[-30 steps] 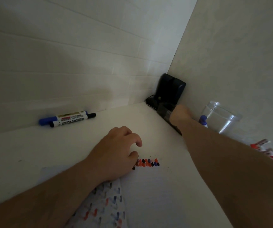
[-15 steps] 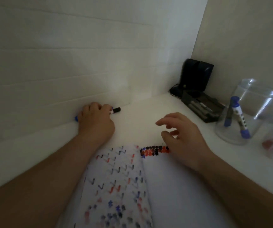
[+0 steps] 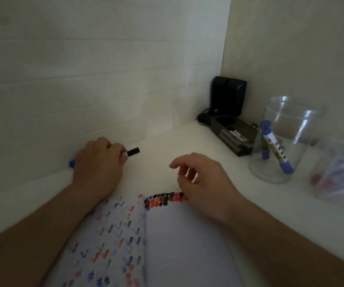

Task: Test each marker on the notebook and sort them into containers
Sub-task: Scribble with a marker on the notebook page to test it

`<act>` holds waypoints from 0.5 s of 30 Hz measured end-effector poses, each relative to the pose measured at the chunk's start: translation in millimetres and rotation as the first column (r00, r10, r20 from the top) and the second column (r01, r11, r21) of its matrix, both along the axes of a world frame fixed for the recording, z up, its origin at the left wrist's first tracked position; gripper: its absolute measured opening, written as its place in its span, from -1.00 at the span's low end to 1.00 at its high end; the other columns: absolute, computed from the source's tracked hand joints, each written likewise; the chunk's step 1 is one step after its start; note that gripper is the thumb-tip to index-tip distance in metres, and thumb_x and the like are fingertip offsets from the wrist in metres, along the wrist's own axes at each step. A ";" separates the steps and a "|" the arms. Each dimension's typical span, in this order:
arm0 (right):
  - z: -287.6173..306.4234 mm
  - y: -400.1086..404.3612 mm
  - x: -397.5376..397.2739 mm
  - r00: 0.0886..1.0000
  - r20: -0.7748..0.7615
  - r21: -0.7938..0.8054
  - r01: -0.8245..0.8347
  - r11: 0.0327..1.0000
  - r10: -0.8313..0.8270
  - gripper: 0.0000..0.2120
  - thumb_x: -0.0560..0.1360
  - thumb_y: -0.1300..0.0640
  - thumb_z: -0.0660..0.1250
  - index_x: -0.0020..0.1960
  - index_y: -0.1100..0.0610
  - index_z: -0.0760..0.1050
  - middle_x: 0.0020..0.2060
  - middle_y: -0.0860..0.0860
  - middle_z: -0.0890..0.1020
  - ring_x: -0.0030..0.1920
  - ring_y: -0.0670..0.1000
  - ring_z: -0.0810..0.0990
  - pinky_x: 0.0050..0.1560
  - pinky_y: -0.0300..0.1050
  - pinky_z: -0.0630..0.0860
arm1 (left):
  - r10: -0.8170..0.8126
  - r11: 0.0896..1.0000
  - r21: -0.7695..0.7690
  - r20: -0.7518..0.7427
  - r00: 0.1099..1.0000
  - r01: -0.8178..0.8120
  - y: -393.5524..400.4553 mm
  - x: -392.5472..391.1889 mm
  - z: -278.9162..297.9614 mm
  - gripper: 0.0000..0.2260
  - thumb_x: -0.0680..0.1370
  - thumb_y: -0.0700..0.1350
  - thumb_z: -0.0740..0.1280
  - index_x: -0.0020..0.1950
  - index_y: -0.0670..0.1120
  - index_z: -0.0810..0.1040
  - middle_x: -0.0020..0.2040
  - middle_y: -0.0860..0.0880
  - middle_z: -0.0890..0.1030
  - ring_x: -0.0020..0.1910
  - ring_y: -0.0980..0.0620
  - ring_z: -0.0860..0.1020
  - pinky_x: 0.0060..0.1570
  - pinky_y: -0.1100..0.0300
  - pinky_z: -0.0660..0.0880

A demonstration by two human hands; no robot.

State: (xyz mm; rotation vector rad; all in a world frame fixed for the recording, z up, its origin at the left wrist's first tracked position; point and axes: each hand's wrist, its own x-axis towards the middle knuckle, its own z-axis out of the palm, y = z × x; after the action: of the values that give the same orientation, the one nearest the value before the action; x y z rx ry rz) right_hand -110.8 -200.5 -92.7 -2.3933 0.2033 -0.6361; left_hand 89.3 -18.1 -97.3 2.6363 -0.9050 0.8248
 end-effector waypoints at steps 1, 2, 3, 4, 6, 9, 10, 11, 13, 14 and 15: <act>-1.7 0.2 0.7 1.000 0.001 0.007 -0.017 1.000 0.017 -0.63 0.58 0.20 0.34 0.23 -0.23 0.54 -0.06 -0.21 0.56 -0.07 -0.14 0.55 -0.04 -0.23 0.54 | -0.050 0.994 -0.090 0.052 0.997 0.055 -3.3 -10.4 11.5 -0.74 0.66 0.04 0.19 0.08 -0.06 0.61 -0.07 -0.12 0.51 -0.10 -0.20 0.47 -0.13 -0.07 0.45; -2.1 -0.2 1.4 0.999 0.015 0.029 -0.030 0.999 0.030 -0.60 0.58 0.18 0.35 0.28 -0.25 0.50 -0.06 -0.20 0.56 -0.09 -0.11 0.56 -0.05 -0.21 0.56 | -0.107 0.971 -0.207 0.058 0.993 0.117 -7.5 -21.7 24.3 -0.74 0.68 0.02 0.15 0.10 -0.08 0.57 -0.09 -0.11 0.51 -0.12 -0.16 0.47 -0.16 -0.04 0.43; -1.2 -1.0 1.5 0.999 0.032 0.059 -0.043 0.997 0.042 -0.57 0.59 0.15 0.36 0.33 -0.29 0.46 -0.06 -0.19 0.57 -0.11 -0.08 0.57 -0.08 -0.20 0.58 | -0.189 0.919 -0.349 0.018 0.982 0.183 -11.9 -36.9 38.5 -0.76 0.70 0.01 0.13 0.11 -0.07 0.53 -0.12 -0.07 0.52 -0.15 -0.07 0.49 -0.19 0.02 0.41; -0.1 -2.4 1.6 0.998 0.039 0.086 -0.058 0.995 0.055 -0.52 0.60 0.11 0.38 0.38 -0.33 0.40 -0.06 -0.18 0.57 -0.13 -0.06 0.58 -0.10 -0.20 0.59 | -0.310 0.826 -0.511 -0.062 0.949 0.237 -16.4 -51.9 49.0 -0.82 0.71 0.00 0.15 0.10 -0.03 0.50 -0.19 -0.03 0.53 -0.23 0.04 0.49 -0.25 0.13 0.40; 3.7 -4.3 0.2 0.995 0.043 0.137 -0.090 0.986 0.085 -0.42 0.59 0.03 0.44 0.44 -0.40 0.30 -0.05 -0.18 0.58 -0.17 -0.04 0.60 -0.13 -0.19 0.61 | -0.644 0.568 -0.800 -0.289 0.708 0.191 -25.3 -81.5 63.0 -0.84 0.71 -0.06 0.17 -0.01 0.02 0.51 -0.34 0.01 0.47 -0.41 0.09 0.40 -0.38 0.16 0.34; 6.6 -2.6 -5.0 0.962 0.160 0.336 -0.265 0.904 0.222 -0.32 0.50 0.07 0.54 0.48 -0.35 0.34 -0.03 -0.10 0.65 -0.12 -0.05 0.66 -0.02 -0.07 0.66 | -0.900 0.387 -0.915 -0.401 0.171 -0.110 -35.4 -111.8 57.2 -0.79 0.60 -0.14 0.28 -0.19 -0.02 0.63 -0.38 -0.07 0.46 -0.41 0.01 0.39 -0.40 0.13 0.37; 6.4 -2.1 -7.3 0.935 0.223 0.381 -0.343 0.858 0.275 -0.32 0.50 0.08 0.54 0.50 -0.30 0.36 -0.04 -0.07 0.66 -0.08 -0.06 0.67 0.01 -0.05 0.66 | -0.914 0.382 -0.908 -0.398 0.072 -0.171 -37.5 -114.8 50.6 -0.86 0.52 -0.16 0.35 -0.23 -0.05 0.63 -0.38 -0.11 0.46 -0.40 -0.01 0.41 -0.40 0.12 0.42; 7.1 -0.1 -9.7 0.912 0.268 0.424 -0.400 0.812 0.310 -0.37 0.53 0.06 0.51 0.51 -0.25 0.38 -0.09 -0.05 0.65 -0.09 -0.06 0.66 -0.01 -0.09 0.64 | -0.915 0.395 -0.896 -0.404 0.002 -0.201 -37.9 -119.6 45.9 -0.92 0.45 -0.20 0.41 -0.25 -0.10 0.60 -0.38 -0.15 0.46 -0.39 -0.04 0.42 -0.39 0.12 0.44; 13.3 4.9 -14.1 0.903 0.293 0.535 -0.427 0.729 0.314 -0.52 0.58 -0.13 0.36 0.49 -0.17 0.45 -0.23 0.11 0.55 -0.21 0.00 0.56 -0.19 -0.20 0.55 | -0.898 0.440 -0.880 -0.436 -0.062 -0.181 -35.0 -117.1 36.2 -0.85 0.35 -0.31 0.45 -0.28 -0.15 0.50 -0.38 -0.22 0.46 -0.41 -0.07 0.42 -0.43 0.14 0.42; 18.6 8.1 -15.8 0.911 0.280 0.601 -0.413 0.684 0.304 -0.54 0.58 -0.20 0.28 0.46 -0.15 0.49 -0.27 0.21 0.49 -0.26 0.05 0.50 -0.27 -0.22 0.51 | -0.881 0.472 -0.870 -0.467 -0.070 -0.140 -32.9 -114.0 33.4 -0.83 0.32 -0.32 0.45 -0.30 -0.15 0.49 -0.38 -0.26 0.50 -0.44 -0.07 0.45 -0.46 0.17 0.43; 23.0 10.2 -16.9 0.917 0.270 0.664 -0.399 0.632 0.295 -0.57 0.61 -0.20 0.25 0.42 -0.10 0.53 -0.32 0.21 0.48 -0.30 0.07 0.49 -0.31 -0.23 0.50 | -0.855 0.519 -0.852 -0.517 -0.047 -0.067 -30.8 -110.7 32.8 -0.85 0.31 -0.29 0.46 -0.31 -0.14 0.50 -0.36 -0.27 0.55 -0.44 -0.08 0.48 -0.46 0.18 0.45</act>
State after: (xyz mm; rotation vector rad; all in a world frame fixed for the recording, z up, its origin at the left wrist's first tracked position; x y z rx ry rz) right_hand -127.8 -190.2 -69.7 -1.5558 -0.0775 -0.4209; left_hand -21.4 -49.0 -64.4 1.2693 -0.6877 -0.7615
